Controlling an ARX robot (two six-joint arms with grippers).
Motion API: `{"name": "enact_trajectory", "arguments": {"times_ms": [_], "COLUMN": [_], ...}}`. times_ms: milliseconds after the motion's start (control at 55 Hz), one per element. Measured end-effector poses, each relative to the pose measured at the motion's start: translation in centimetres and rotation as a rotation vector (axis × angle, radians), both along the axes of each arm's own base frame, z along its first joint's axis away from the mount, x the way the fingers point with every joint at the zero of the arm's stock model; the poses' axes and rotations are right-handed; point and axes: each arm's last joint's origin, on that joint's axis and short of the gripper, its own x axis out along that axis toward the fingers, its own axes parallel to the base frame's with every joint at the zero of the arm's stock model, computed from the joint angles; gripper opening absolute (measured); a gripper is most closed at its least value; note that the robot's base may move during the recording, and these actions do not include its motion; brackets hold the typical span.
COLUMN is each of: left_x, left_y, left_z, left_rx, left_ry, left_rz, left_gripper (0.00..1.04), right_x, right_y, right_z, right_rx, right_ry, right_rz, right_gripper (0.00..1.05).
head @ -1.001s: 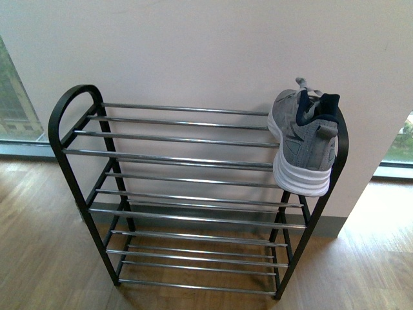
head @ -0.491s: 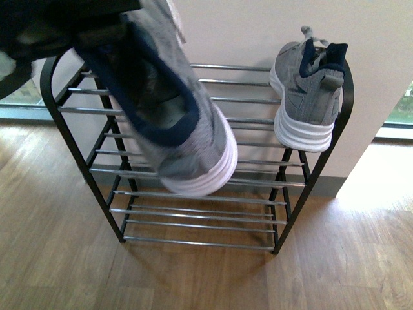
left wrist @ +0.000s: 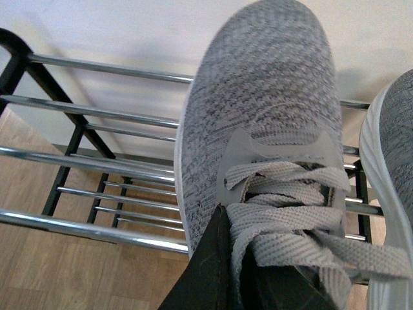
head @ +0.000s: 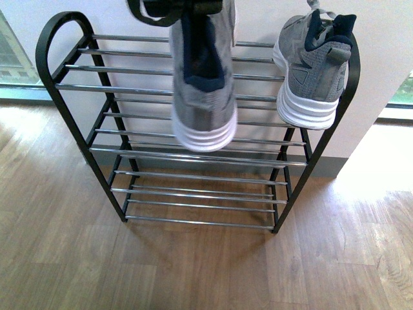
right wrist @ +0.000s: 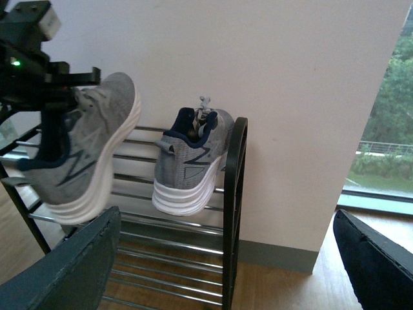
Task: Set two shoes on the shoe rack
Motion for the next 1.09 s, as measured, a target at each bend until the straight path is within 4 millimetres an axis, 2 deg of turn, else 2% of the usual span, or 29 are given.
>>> {"name": "enact_trajectory", "arguments": {"times_ms": [200, 364, 419, 528, 764, 1092], "left_x": [4.1, 6.4, 7.2, 7.5, 7.7, 7.5], "left_y": [-2.7, -4.6, -5.9, -6.9, -6.8, -6.7], "left_z": [-1.4, -2.8, -3.3, -3.6, -4.3, -4.1], "left_rx": [0.0, -0.021, -0.021, 0.003, 0.003, 0.001], "left_ry": [0.043, 0.088, 0.092, 0.096, 0.085, 0.082], "left_rz": [-0.002, -0.032, -0.058, -0.089, -0.087, -0.088], "left_gripper": [0.02, 0.02, 0.02, 0.02, 0.02, 0.02], "right_x": [0.0, 0.0, 0.0, 0.0, 0.0, 0.0], "right_y": [0.0, 0.0, 0.0, 0.0, 0.0, 0.0], "right_z": [0.0, 0.0, 0.0, 0.0, 0.0, 0.0], "right_rx": [0.0, 0.0, 0.0, 0.0, 0.0, 0.0], "right_ry": [0.0, 0.0, 0.0, 0.0, 0.0, 0.0], "right_rz": [0.0, 0.0, 0.0, 0.0, 0.0, 0.0], "right_gripper": [0.95, 0.95, 0.95, 0.95, 0.95, 0.95]}}
